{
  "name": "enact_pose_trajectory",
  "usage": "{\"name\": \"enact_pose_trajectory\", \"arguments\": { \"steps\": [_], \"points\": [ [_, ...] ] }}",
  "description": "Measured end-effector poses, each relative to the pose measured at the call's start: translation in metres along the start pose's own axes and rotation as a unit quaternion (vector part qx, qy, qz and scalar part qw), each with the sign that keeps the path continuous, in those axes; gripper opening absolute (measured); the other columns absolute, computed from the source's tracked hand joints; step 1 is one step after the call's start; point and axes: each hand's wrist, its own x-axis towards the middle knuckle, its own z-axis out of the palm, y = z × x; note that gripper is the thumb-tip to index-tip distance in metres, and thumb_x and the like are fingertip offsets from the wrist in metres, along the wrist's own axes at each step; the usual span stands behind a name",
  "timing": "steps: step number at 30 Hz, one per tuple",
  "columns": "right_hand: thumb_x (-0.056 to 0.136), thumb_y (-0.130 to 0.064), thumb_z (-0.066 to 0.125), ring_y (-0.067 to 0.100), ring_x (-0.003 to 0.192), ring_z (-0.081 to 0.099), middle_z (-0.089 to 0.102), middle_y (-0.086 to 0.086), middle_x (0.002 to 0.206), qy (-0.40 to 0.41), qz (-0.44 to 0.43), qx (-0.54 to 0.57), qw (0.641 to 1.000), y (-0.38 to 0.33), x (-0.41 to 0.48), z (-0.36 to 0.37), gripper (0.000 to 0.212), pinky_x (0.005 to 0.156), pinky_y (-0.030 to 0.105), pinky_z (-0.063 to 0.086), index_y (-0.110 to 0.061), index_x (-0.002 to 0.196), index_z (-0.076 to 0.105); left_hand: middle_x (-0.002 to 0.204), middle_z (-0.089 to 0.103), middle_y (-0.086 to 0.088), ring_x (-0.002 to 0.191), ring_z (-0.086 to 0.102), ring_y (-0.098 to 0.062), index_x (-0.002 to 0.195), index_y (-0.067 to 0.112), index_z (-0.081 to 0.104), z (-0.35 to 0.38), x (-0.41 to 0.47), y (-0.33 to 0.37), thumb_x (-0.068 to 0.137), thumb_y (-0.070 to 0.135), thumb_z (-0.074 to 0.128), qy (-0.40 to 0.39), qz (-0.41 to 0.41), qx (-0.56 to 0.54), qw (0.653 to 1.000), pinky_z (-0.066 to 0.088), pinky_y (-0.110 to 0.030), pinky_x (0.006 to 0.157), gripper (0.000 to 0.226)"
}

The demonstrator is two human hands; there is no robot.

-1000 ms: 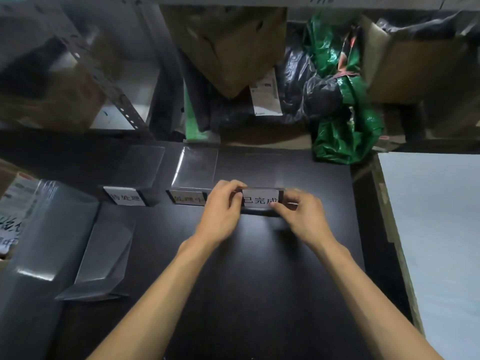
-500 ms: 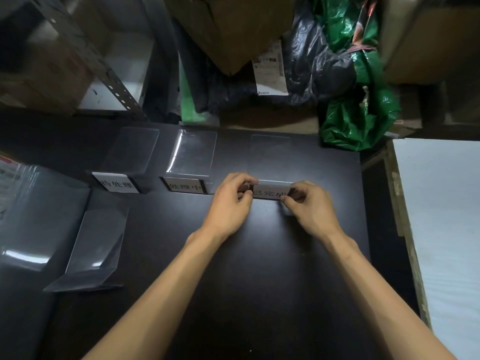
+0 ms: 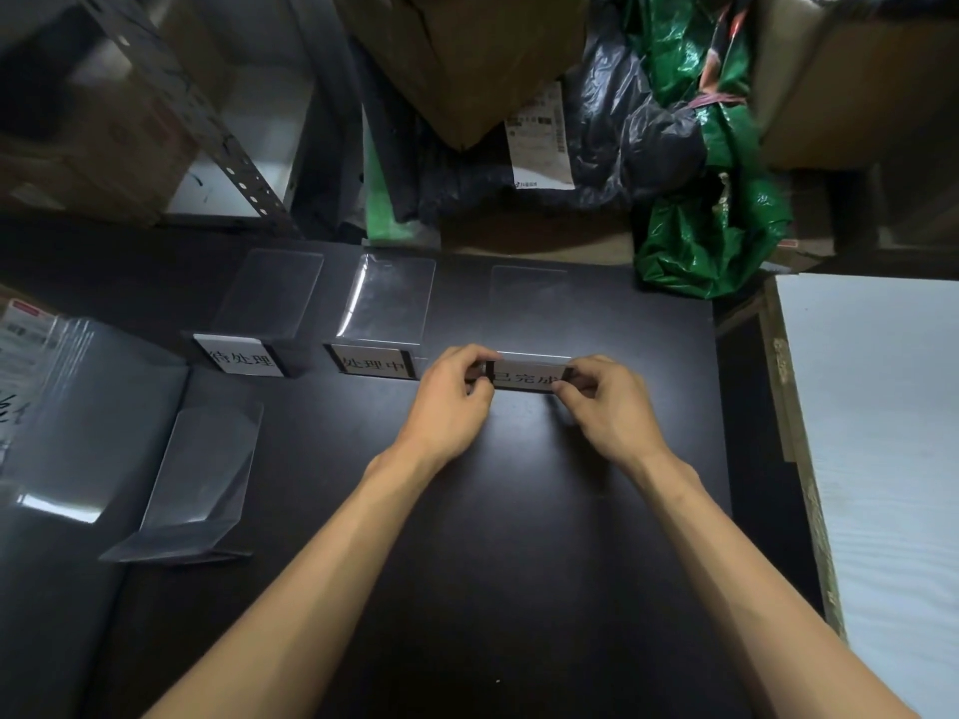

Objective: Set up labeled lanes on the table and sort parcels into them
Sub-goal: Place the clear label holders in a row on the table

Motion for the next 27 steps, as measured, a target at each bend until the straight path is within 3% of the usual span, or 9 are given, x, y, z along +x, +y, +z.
{"name": "enact_pose_trajectory", "arguments": {
  "steps": [8,15,19,23,27],
  "points": [
    [0.093,-0.012,0.071,0.019,0.088,0.068,0.069,0.004,0.099,0.007,0.014,0.005,1.000,0.001,0.001,0.003,0.009,0.087,0.033,0.055,-0.013,0.098,0.077,0.122,0.063,-0.003,0.105,0.064,-0.018,0.123,0.014,0.066,-0.006,0.002,-0.004,0.092,-0.003,0.048,-0.016,-0.007,0.025,1.000,0.049,-0.025,0.091,0.040],
    [0.092,-0.011,0.071,0.019,0.085,0.068,0.069,0.004,0.096,0.008,0.030,0.007,1.000,0.002,-0.002,-0.001,0.005,0.086,0.033,0.054,-0.013,0.093,0.075,0.124,0.064,-0.006,0.114,0.061,-0.018,0.125,0.015,0.065,-0.004,0.000,0.000,0.093,-0.002,0.048,-0.038,-0.013,0.025,0.999,0.046,-0.024,0.101,0.040],
    [0.091,-0.010,0.071,0.011,0.082,0.067,0.071,0.004,0.098,0.000,0.036,0.016,0.999,0.001,-0.005,-0.006,0.013,0.082,0.023,0.052,-0.022,0.090,0.071,0.128,0.063,-0.007,0.115,0.062,-0.023,0.130,0.017,0.061,-0.003,-0.001,0.001,0.095,0.001,0.048,-0.056,-0.022,0.011,0.998,0.050,-0.034,0.101,0.041],
    [0.090,-0.006,0.070,0.013,0.089,0.069,0.070,0.006,0.109,-0.018,0.049,0.025,0.998,-0.003,-0.011,-0.012,0.026,0.078,0.012,0.049,-0.020,0.112,0.072,0.142,0.053,-0.006,0.131,0.052,-0.018,0.141,0.016,0.051,-0.015,-0.008,0.005,0.098,0.007,0.050,-0.059,-0.043,0.022,0.997,0.040,-0.029,0.110,0.044],
    [0.089,-0.003,0.064,0.021,0.093,0.067,0.068,0.011,0.118,-0.017,0.078,-0.006,0.997,-0.010,-0.015,-0.020,0.040,0.085,0.028,0.049,-0.014,0.127,0.065,0.138,0.053,-0.002,0.118,0.055,-0.016,0.138,0.018,0.055,-0.040,-0.017,0.010,0.100,0.011,0.049,-0.044,-0.051,0.046,0.997,0.041,-0.025,0.097,0.039]
  ]
}}
